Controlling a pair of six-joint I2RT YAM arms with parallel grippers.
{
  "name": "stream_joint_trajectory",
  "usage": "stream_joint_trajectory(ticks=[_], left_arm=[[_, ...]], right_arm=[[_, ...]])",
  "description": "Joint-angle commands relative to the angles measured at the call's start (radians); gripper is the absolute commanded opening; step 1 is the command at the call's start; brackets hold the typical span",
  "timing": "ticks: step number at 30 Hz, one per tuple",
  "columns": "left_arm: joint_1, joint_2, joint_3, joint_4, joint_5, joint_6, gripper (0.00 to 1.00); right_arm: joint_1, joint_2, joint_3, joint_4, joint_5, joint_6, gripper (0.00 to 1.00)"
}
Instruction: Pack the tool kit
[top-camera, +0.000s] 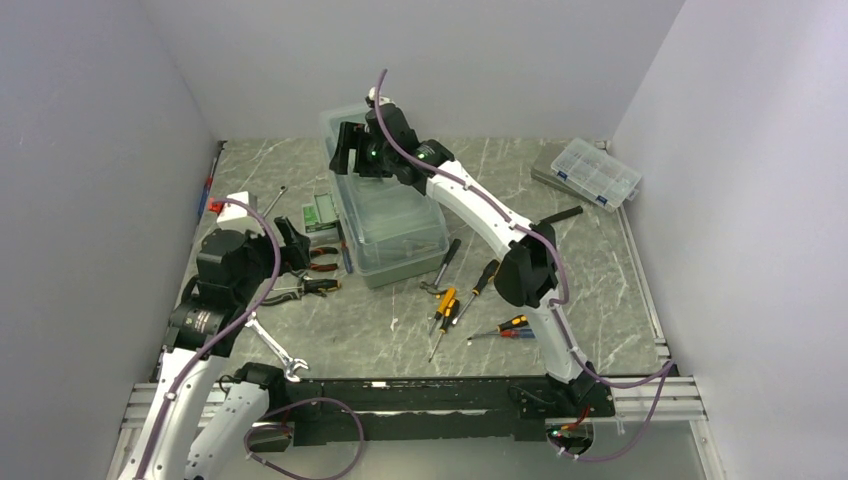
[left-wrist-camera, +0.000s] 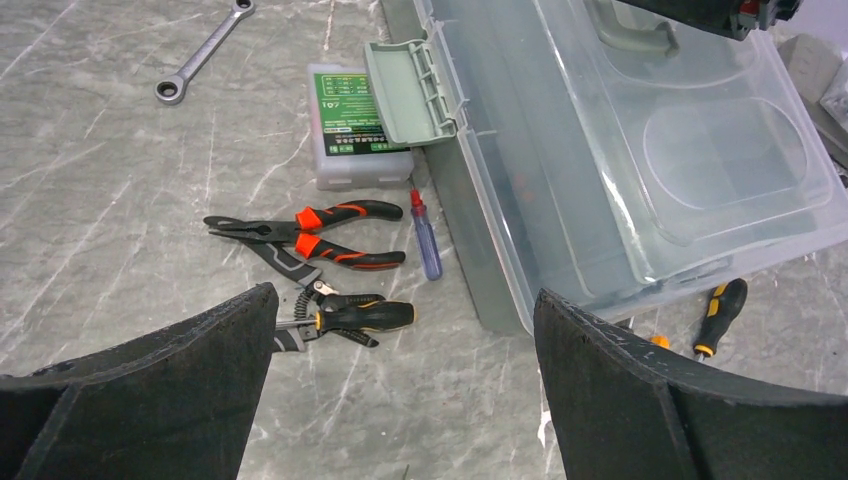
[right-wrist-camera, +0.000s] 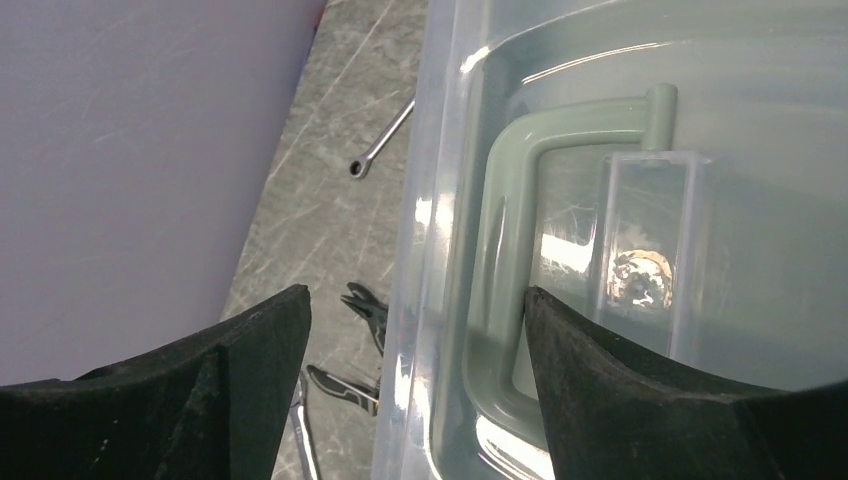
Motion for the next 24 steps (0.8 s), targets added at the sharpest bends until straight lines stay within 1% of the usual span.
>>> stream_joint_trajectory(ticks=[1,6,11,16,20,24], left_arm=[[0.011,0.003,-0.005,0.029,-0.007,0.029,0.99],[0.027,0.016,-0.016,0.050,0.028,0.029,0.99],[0.070,0.069,-0.006,0.092,0.126,0.003,0.99],[0.154,0.141,0.038,0.126,0.262,-0.032,0.99],[0.197,0.204,0.091,0.159,0.325,-0.064,0.99],[0.280,0.304,0.158,0.221,0.458,-0.142,0.99]], right_arm=[[0.008,0.050,0.010,0.009,-0.145,0.054,0.80],[0.001,0.034,0.019,0.107,-0.317,0.111,0.79],[-0.032,-0.051,-0.077,0.290,-0.494,0.228,0.78],[-0.058,-0.098,-0.103,0.370,-0.590,0.288,0.78],[-0.078,-0.115,-0.125,0.410,-0.635,0.315,0.78],[-0.099,-0.148,-0.208,0.532,-0.688,0.379,0.78]])
